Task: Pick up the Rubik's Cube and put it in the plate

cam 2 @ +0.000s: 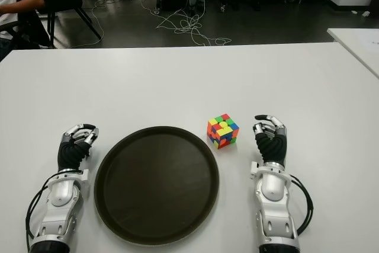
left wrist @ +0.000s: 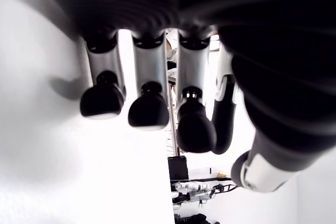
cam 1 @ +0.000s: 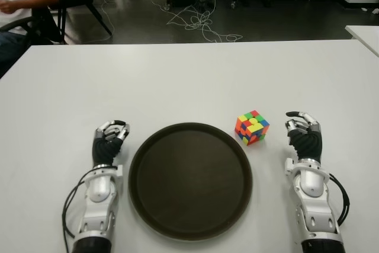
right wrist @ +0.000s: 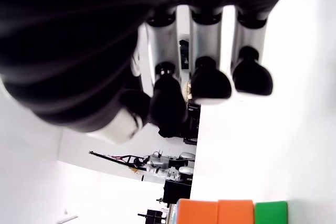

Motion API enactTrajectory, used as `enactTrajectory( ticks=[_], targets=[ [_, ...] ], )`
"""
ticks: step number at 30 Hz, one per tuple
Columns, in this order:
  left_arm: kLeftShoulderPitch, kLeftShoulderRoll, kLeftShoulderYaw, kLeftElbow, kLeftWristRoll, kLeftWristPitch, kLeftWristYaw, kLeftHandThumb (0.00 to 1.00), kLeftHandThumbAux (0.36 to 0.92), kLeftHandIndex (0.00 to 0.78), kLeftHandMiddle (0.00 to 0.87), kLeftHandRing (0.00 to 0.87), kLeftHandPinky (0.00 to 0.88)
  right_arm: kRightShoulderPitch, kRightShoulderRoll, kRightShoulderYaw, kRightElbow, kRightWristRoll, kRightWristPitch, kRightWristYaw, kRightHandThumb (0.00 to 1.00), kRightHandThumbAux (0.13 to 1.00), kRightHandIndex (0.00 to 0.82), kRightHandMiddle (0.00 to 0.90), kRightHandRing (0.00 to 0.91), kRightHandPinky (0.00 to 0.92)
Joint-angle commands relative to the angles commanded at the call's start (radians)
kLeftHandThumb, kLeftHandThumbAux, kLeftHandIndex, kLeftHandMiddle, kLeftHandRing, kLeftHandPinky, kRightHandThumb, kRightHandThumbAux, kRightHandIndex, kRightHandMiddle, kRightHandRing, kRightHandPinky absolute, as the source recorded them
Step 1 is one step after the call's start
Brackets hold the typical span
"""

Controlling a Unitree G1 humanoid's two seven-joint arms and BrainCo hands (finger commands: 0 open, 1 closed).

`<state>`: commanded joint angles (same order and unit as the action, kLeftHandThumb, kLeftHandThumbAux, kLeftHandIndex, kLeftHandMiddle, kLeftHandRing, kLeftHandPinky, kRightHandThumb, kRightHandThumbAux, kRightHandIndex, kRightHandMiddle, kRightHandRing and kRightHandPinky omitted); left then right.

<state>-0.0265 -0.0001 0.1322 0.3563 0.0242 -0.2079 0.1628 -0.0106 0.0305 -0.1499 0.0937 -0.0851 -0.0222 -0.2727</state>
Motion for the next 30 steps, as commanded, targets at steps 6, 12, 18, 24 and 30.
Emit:
enactTrajectory(
  ticks=[6,12,18,24,30],
  targets=[
    [-0.002,0.0,0.0,0.003,0.0,-0.003,0.0,0.718,0.699,0.445,0.818,0.823,0.813,-0.002,0.004,0.0,-0.002,0.002,0.001,-0.004,0.698,0.726,0.438,0.835,0.836,0.832],
    [-0.001,-0.001,0.0,-0.002,-0.002,0.001,-0.001,0.718,0.699,0.445,0.82,0.825,0.821,-0.003,0.009,-0.001,-0.005,0.005,0.008,-0.01,0.699,0.725,0.439,0.84,0.845,0.84],
    [0.0,0.001,-0.001,-0.009,0.003,0.015,0.001,0.718,0.699,0.445,0.816,0.829,0.823,-0.001,0.011,-0.003,-0.011,0.012,0.018,-0.006,0.699,0.725,0.438,0.838,0.841,0.834],
    [0.002,0.002,-0.003,-0.016,0.009,0.025,0.006,0.717,0.7,0.445,0.815,0.827,0.821,0.001,0.011,-0.003,-0.015,0.016,0.016,-0.004,0.699,0.725,0.438,0.837,0.84,0.832],
    [0.003,0.003,-0.004,-0.015,0.01,0.024,0.002,0.717,0.7,0.445,0.817,0.826,0.817,0.006,-0.001,0.008,-0.01,-0.006,-0.005,-0.006,0.696,0.727,0.438,0.834,0.837,0.83]
  ],
)
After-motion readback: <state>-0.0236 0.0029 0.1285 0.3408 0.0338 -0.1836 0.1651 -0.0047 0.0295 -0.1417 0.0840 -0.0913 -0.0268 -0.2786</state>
